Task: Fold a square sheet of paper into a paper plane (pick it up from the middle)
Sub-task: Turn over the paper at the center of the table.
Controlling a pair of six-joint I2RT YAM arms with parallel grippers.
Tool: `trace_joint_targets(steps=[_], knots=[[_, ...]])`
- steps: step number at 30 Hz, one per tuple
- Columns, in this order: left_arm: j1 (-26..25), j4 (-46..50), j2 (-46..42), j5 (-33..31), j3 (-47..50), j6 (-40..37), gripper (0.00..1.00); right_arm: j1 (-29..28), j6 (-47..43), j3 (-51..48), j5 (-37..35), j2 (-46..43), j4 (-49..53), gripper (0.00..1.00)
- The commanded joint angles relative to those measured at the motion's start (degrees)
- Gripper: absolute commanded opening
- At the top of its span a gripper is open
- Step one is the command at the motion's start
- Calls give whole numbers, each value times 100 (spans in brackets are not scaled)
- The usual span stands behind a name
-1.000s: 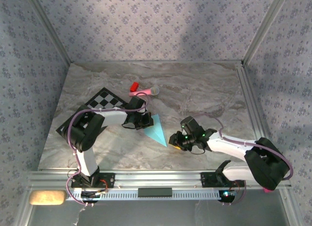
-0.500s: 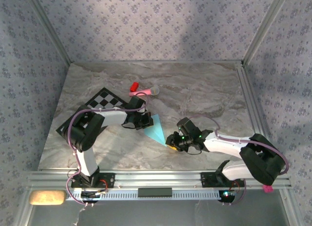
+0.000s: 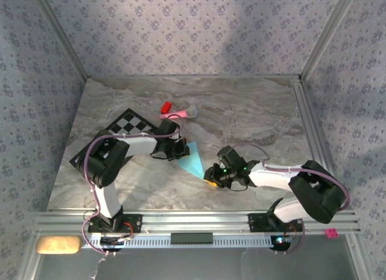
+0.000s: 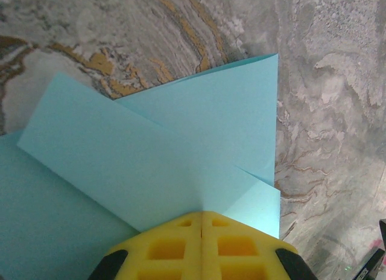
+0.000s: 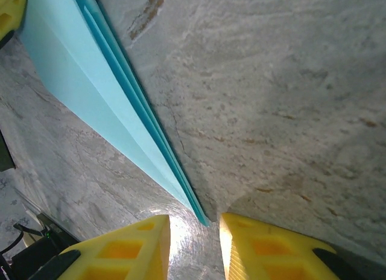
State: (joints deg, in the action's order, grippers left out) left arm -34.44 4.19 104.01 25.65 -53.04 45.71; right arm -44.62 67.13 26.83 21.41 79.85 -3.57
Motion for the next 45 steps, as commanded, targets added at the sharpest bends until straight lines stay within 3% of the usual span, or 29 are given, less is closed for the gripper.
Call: trace_joint_targets(steps=[1, 17, 24, 27, 33, 45], knots=[[34, 319, 225, -144, 48, 9, 6, -37, 37, 74, 98, 205, -103, 29], [151, 223, 278, 72, 88, 153, 6, 23, -99, 156, 333, 359, -386, 28], [187, 280, 179, 125, 67, 247, 6, -21, -139, 242, 88, 96, 341, 29], [189, 112, -100, 206, 129, 245, 8, -2, -214, 213, -153, -139, 728, 29], [191, 103, -572, 221, -91, -24, 15, 60, -236, 154, 10, -216, 571, 29], [380, 454, 132, 269, -571, -459, 15, 30, -56, 116, 136, -130, 212, 30]])
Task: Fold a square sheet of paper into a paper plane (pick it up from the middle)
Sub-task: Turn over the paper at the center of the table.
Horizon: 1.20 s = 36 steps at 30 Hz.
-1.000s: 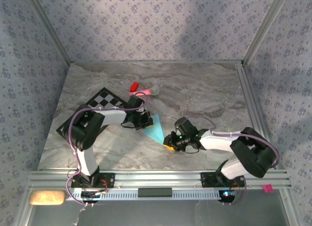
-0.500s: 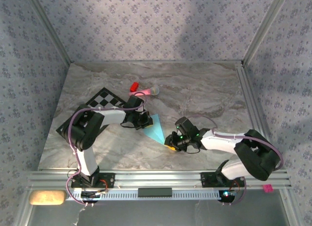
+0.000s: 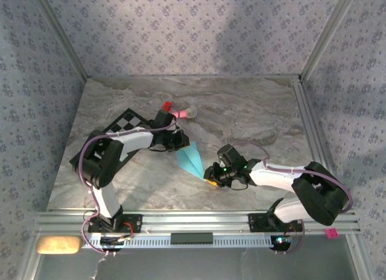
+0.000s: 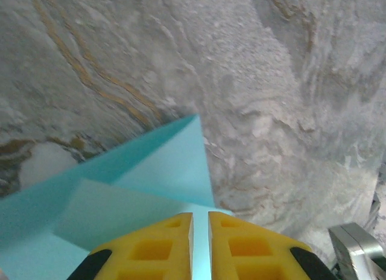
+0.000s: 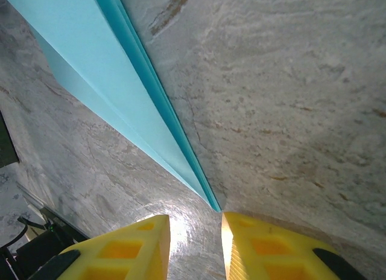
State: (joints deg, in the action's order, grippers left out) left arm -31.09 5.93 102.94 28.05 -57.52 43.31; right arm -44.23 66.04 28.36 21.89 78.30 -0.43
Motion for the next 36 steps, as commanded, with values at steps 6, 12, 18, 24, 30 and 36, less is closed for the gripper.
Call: trace_joint_targets(steps=[6, 12, 18, 24, 30, 36], knots=[[149, 198, 581, -54, 59, -257, 14, -25, 201, -71, 114, 162, -184, 32], [195, 368, 671, -62, 133, -232, 13, -19, 264, -85, 87, 272, -231, 34], [218, 383, 728, 7, 137, -175, 12, 8, 288, -29, 121, 440, -490, 34], [218, 404, 728, 63, 102, -131, 12, 21, 352, -10, 156, 589, -804, 33], [219, 410, 719, 77, 74, -120, 12, 16, 371, 26, 185, 651, -968, 33], [226, 402, 719, 104, 78, -104, 12, 25, 353, 20, 180, 620, -1165, 33]])
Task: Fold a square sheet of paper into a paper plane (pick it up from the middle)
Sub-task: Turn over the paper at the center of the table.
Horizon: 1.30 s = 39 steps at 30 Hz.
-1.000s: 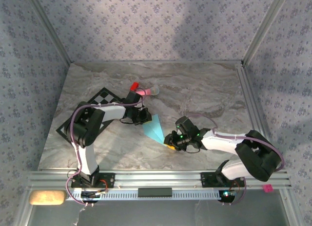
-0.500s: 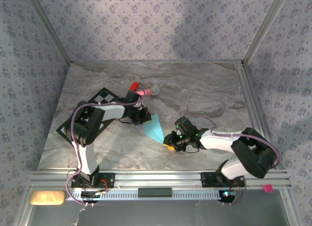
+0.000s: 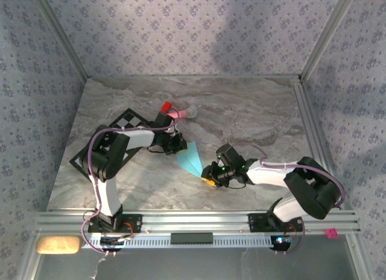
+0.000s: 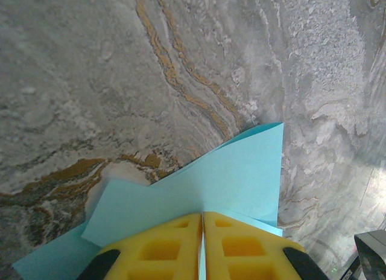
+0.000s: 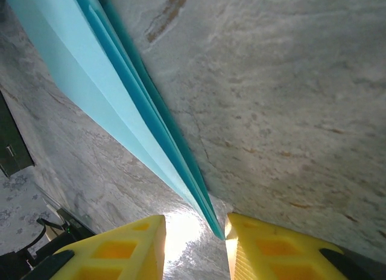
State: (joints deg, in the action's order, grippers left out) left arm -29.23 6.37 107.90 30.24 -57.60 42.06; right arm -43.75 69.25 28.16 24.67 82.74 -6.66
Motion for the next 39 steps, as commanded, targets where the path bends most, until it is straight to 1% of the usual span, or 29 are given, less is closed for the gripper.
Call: trace_joint_targets(steps=[1, 13, 23, 28, 30, 39], knots=[[36, 365, 223, -115, 89, 21, 12, -22, 27, 36, -94, 181, -584, 33], [40, 347, 205, -68, 77, 41, 12, 13, -271, 87, -236, 138, -514, 34], [40, 330, 179, -62, 99, 53, 12, 77, -464, 66, -203, 137, -675, 31], [36, 326, 172, -51, 84, 65, 12, 107, -509, 7, -191, 95, -697, 27], [30, 329, 170, -40, 79, 73, 12, 105, -556, 7, -173, 66, -709, 22], [26, 330, 48, 48, -31, 120, 14, 152, -732, -74, -86, -153, -550, 10]])
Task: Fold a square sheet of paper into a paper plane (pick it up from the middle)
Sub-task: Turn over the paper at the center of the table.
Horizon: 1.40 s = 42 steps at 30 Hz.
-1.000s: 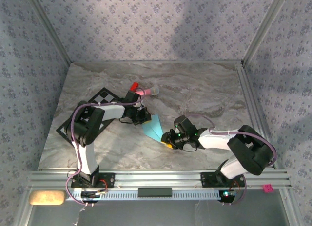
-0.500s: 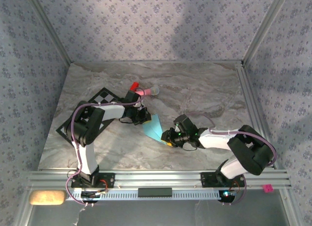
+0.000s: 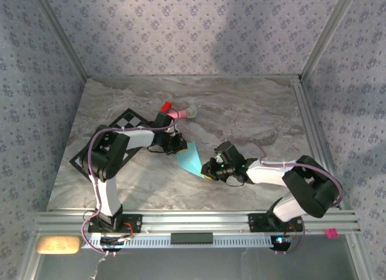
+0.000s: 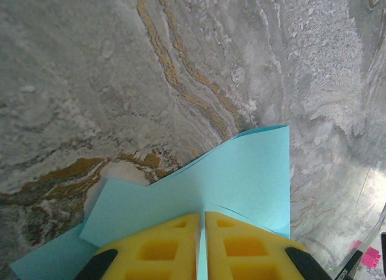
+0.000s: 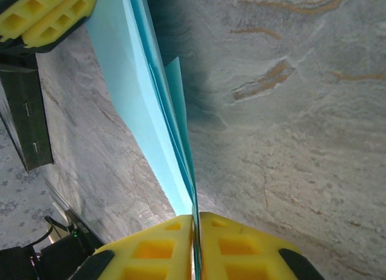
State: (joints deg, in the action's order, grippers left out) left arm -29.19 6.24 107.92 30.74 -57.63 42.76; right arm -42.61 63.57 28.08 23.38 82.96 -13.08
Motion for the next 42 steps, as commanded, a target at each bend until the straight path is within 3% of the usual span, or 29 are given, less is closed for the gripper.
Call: trace_joint_targets(steps=[1, 4, 7, 11, 14, 24, 29, 35, 42], knots=[[27, 322, 9, 17, -28, 68, 16, 35, -197, -71, 61, -206, 103, 9], [27, 234, -189, 112, -45, 137, 20, 54, -363, -79, 54, -368, 222, 4], [20, 227, -530, 103, -54, 189, 31, 79, -606, -59, -55, -633, 526, 3], [1, 235, -1194, -70, 10, 232, 42, 146, -1187, 99, -343, -1131, 1429, 2], [-8, 339, -1732, -374, 107, 209, 46, 222, -1723, 309, -655, -1566, 2241, 2], [44, 676, -3261, -1665, 968, 61, 50, 263, -3271, 1931, -2977, -2479, 5551, 1], [105, 754, -3973, -2158, 1340, 143, 50, 222, -3287, 2762, -3897, -2042, 6793, 1], [270, 980, -4797, -2764, 1665, 225, 53, -331, -3281, 3273, -5117, -1407, 7461, 1], [530, 1257, -5459, -3143, 1938, 313, 58, -1090, -2346, 3971, -6597, 101, 8948, 0]])
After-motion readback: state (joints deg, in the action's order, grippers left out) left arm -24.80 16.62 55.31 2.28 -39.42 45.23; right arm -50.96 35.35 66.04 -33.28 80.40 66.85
